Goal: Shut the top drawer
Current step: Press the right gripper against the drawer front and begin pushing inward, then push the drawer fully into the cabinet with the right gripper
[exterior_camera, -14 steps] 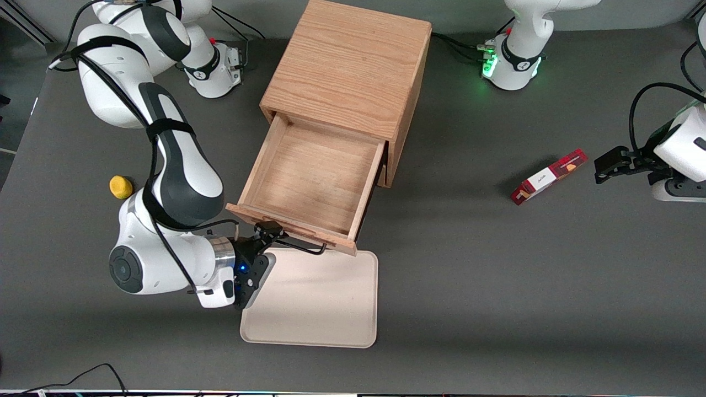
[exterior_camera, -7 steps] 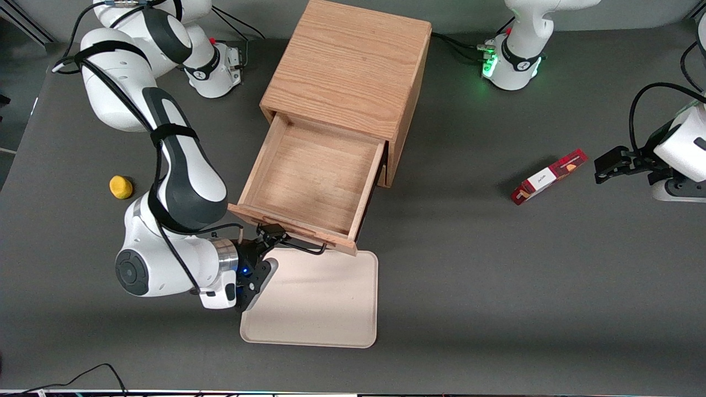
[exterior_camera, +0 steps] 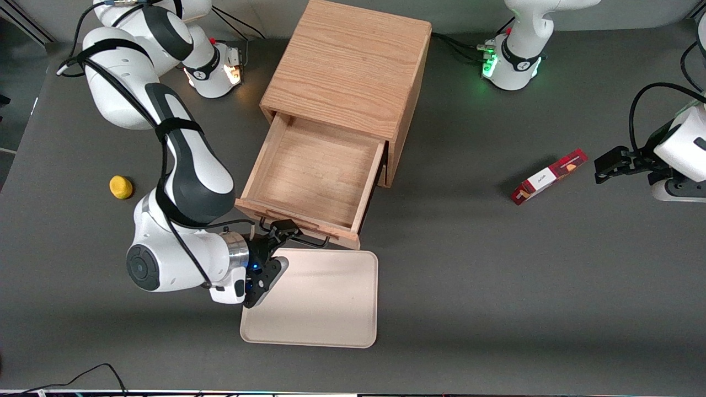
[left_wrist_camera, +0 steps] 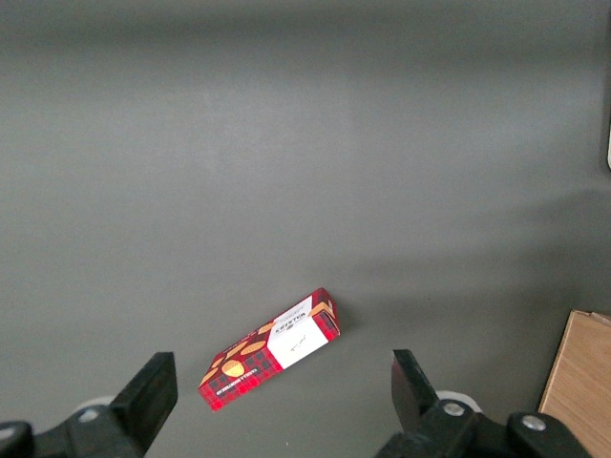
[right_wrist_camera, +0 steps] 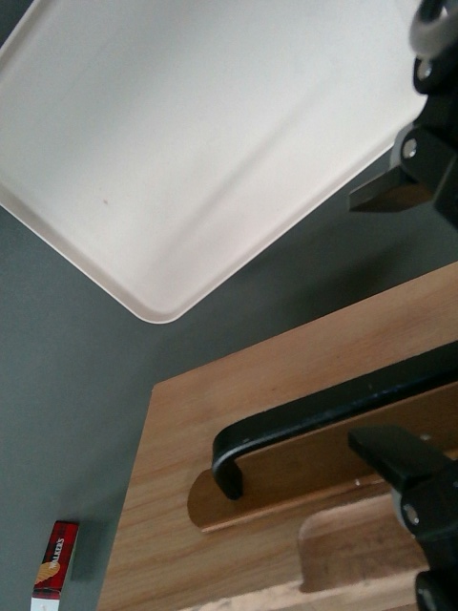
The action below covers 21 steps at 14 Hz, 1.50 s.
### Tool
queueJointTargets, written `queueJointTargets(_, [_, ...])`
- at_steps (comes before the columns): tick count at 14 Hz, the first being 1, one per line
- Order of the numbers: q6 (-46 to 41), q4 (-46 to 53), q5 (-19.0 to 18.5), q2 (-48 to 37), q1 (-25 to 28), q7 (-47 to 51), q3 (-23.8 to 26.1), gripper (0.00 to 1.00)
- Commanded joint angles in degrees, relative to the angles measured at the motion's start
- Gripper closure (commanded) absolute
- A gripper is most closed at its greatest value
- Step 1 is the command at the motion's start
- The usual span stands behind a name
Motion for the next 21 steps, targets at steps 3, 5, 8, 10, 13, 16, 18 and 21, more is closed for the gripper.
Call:
queueJointTargets(3, [0.20,-6.39,-0.63,-3.89,-0.49,1.71,1.14,0.00])
queueJointTargets(5, [0.37,-9.38,-0.63,-5.91,-0.67,1.71,1.14,0.00])
queueJointTargets(8, [1.42,-14.91,-0.63,-9.60,-1.28,1.71,1.32,0.00])
queueJointTargets(10, [4.14,-20.00,-0.45,-12.41,-1.54,1.62,1.41,0.00])
queueJointTargets(13, [6.35,-25.38,-0.19,-15.49,-2.60,1.62,2.55,0.00])
queueJointTargets(16, [7.57,-28.89,0.07,-17.69,-2.51,1.80,2.64,0.00])
queueJointTargets(18, [8.37,-31.09,0.16,-19.01,-2.69,1.80,2.99,0.00])
queueJointTargets(21, [9.16,-34.43,0.51,-21.56,-3.21,3.11,4.04,0.00])
